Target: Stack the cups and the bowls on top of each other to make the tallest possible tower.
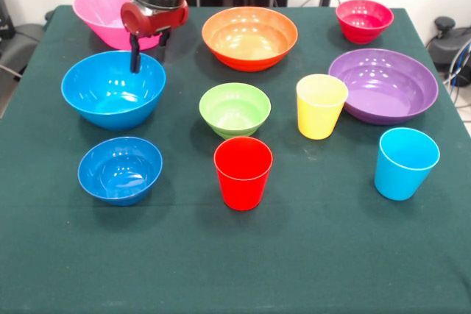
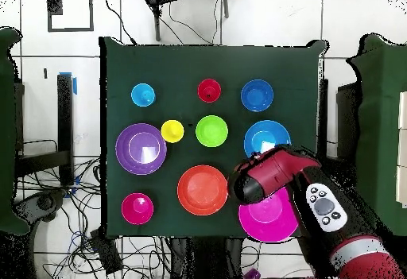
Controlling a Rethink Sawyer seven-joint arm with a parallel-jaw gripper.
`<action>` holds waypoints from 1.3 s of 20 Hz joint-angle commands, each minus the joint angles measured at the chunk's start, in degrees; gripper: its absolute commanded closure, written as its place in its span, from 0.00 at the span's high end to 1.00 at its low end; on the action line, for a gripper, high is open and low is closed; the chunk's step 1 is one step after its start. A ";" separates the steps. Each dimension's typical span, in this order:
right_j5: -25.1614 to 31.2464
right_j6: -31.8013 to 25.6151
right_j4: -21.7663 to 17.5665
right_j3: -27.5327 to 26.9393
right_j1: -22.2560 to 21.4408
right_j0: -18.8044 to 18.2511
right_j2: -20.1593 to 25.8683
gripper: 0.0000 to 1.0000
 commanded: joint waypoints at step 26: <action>-10.53 3.77 -2.76 -1.40 3.73 8.41 -11.17 0.00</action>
